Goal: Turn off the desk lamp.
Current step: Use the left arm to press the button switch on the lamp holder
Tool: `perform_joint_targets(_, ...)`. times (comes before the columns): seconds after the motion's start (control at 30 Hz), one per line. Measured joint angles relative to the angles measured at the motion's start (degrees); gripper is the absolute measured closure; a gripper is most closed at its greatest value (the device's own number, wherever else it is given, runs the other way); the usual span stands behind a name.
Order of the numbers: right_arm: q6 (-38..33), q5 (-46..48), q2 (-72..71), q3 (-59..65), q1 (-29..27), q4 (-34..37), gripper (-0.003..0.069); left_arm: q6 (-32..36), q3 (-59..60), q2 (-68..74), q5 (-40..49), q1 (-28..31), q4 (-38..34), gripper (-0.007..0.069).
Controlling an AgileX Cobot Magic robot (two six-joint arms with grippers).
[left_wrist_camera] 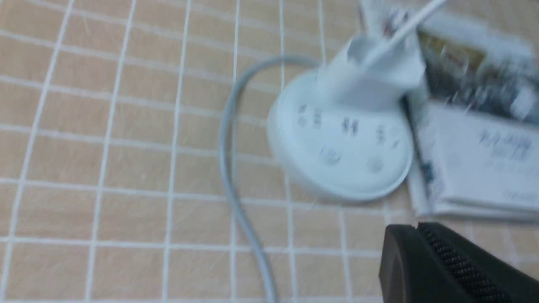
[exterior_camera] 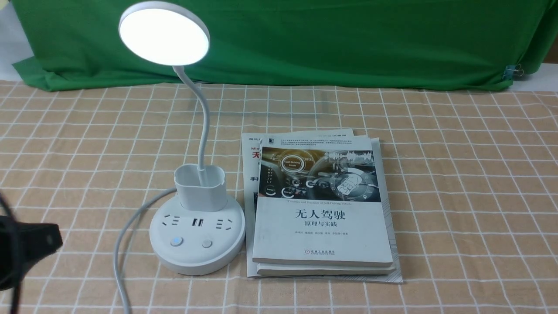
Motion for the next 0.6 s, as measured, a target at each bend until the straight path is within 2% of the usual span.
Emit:
perform_joint_targets(0.07,0.0,0.0,0.0,0.0,0.0,0.0,0.0417,2.2,-3.2,7.2,4.2,-0.5,1.1,0.062)
perform_joint_targets(0.17,0.0,0.0,0.0,0.0,0.0,0.0,0.0417,2.6,-5.4,14.9,4.3,-3.7,2.7,0.062)
perform_joint_targets(0.3,0.0,0.0,0.0,0.0,0.0,0.0,0.0417,0.2,-7.7,24.3,2.9,-12.8,7.9,0.062)
perform_joint_targets(0.33,0.0,0.0,0.0,0.0,0.0,0.0,0.0417,-1.7,-9.8,28.1,3.0,-16.7,10.3,0.062)
perform_joint_targets(0.4,0.0,0.0,0.0,0.0,0.0,0.0,0.0417,-2.4,-10.7,30.0,3.2,-18.5,11.0,0.062)
perform_joint_targets(0.43,0.0,0.0,0.0,0.0,0.0,0.0,0.0417,-3.1,-13.5,33.9,4.3,-21.4,12.3,0.062)
perform_joint_targets(0.6,0.0,0.0,0.0,0.0,0.0,0.0,0.0417,-3.6,-21.8,43.4,7.6,-26.1,15.0,0.062)
